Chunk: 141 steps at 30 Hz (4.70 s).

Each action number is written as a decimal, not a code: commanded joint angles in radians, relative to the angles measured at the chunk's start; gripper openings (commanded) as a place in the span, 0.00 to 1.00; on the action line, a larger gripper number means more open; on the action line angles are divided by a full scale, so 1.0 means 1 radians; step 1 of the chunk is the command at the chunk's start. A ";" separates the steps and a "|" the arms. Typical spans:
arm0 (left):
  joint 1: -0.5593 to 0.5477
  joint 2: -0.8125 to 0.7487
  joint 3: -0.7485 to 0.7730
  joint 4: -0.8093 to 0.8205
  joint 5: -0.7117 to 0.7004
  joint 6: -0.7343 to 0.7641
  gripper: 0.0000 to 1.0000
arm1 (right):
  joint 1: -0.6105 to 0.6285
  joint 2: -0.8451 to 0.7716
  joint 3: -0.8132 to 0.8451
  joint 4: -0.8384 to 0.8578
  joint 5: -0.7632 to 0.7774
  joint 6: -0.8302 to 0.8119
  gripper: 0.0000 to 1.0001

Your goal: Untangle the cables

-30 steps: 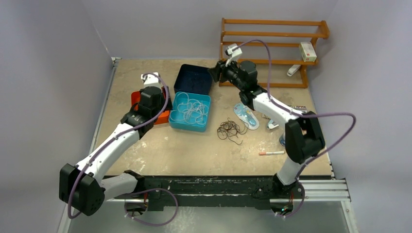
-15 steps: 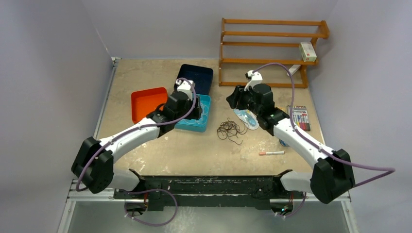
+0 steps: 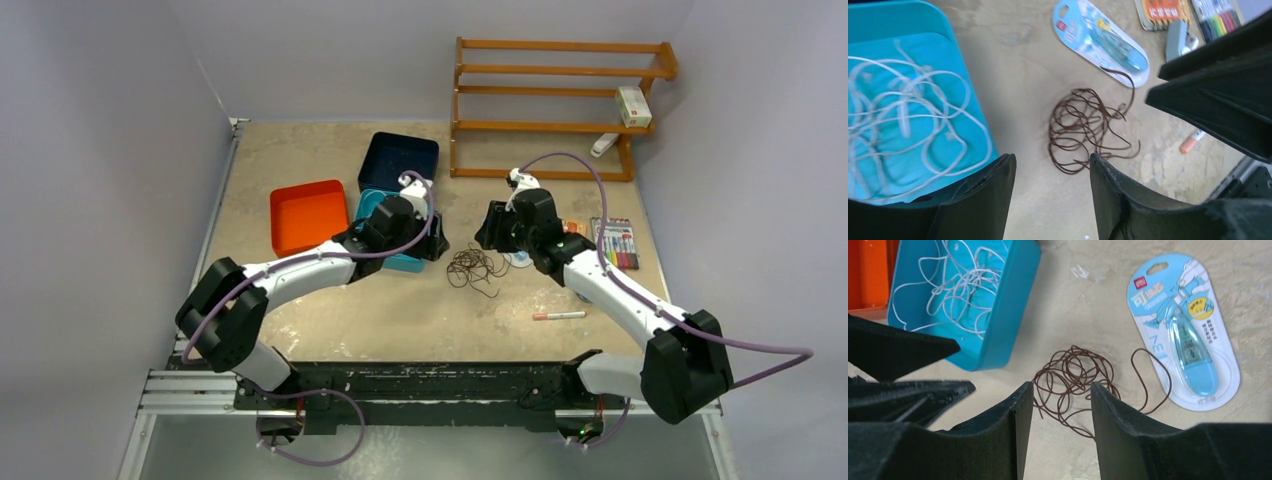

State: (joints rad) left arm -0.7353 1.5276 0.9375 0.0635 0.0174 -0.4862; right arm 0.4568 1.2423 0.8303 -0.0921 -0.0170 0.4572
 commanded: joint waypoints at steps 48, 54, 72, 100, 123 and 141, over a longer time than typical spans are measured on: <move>-0.119 0.251 0.122 0.161 0.096 0.064 0.08 | -0.005 -0.012 -0.058 0.077 -0.005 0.066 0.40; -0.119 0.148 0.124 0.129 0.074 0.060 0.00 | -0.005 -0.083 -0.089 0.173 -0.037 0.062 0.41; -0.117 0.008 0.140 0.071 0.010 0.081 0.00 | -0.004 -0.219 -0.256 0.357 -0.149 -0.008 0.55; -0.115 -0.030 0.129 0.083 0.040 0.075 0.09 | -0.004 -0.064 -0.346 0.737 -0.250 0.008 0.04; -0.101 -0.031 -0.039 0.361 0.025 0.129 0.46 | -0.006 -0.150 -0.235 0.514 -0.229 -0.050 0.00; -0.091 -0.009 0.057 0.300 0.011 0.119 0.00 | -0.004 -0.237 -0.277 0.496 -0.124 -0.042 0.26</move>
State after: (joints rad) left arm -0.8318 1.5929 0.9459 0.3691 0.0463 -0.3729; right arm 0.4568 1.0611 0.5461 0.3706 -0.1913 0.4259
